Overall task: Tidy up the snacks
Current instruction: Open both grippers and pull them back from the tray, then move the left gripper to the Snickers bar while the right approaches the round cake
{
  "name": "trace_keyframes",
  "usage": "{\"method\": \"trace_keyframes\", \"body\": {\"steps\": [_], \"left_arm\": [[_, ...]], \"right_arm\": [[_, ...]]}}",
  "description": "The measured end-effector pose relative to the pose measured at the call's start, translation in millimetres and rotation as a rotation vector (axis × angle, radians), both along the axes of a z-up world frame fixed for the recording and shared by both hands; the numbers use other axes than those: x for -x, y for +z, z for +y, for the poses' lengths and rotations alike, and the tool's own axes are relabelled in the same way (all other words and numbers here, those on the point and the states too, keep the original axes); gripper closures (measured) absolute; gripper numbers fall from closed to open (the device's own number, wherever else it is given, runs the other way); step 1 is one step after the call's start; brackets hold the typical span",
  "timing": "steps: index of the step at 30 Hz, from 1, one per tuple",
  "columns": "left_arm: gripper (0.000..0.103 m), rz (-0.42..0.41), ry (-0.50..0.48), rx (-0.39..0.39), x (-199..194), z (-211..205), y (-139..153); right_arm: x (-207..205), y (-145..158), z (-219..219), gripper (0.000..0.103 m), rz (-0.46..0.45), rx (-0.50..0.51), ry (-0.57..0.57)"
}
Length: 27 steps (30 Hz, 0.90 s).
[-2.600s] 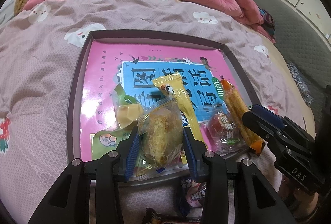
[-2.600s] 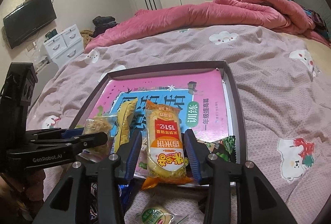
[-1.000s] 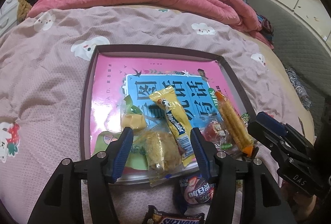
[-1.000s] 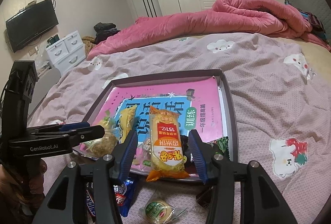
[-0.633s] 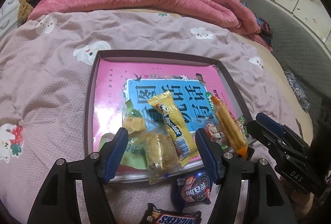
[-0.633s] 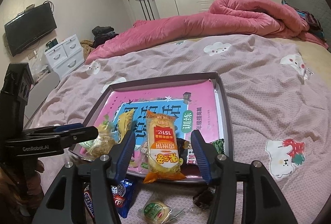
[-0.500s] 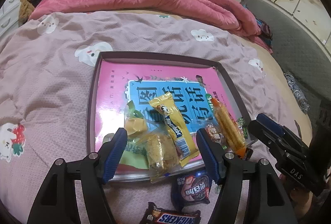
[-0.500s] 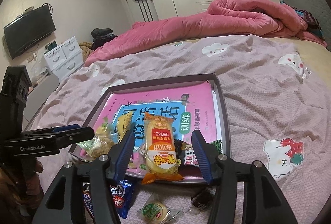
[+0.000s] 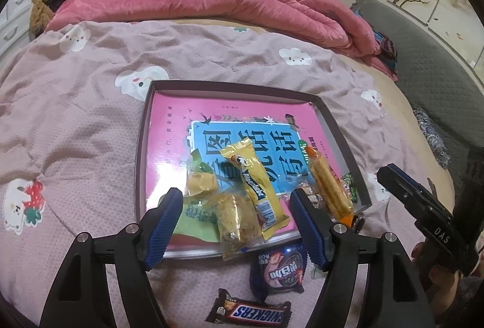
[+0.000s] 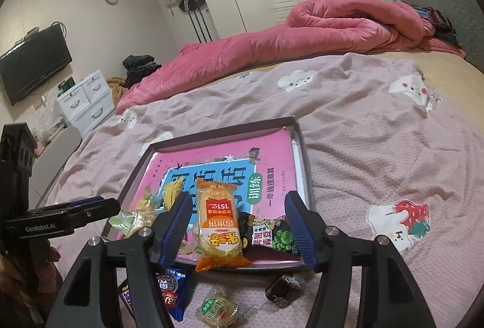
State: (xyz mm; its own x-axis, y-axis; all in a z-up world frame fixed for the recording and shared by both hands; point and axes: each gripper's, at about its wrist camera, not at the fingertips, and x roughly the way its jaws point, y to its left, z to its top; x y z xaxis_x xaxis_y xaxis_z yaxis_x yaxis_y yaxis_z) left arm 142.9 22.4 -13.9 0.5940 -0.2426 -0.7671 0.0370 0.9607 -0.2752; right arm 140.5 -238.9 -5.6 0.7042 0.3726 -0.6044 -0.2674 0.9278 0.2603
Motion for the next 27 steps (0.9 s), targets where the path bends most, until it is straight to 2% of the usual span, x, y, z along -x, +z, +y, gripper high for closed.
{"method": "trace_keyframes", "body": {"steps": [11, 27], "left_arm": [[0.026, -0.007, -0.018, -0.005, 10.8, -1.5, 6.5], [0.025, -0.001, -0.038, -0.021, 32.7, -0.6, 10.6]], "right_arm": [[11.0, 9.1, -5.7, 0.036, -0.009, -0.029, -0.013], [31.0, 10.5, 9.7, 0.034, -0.008, -0.003, 0.028]]}}
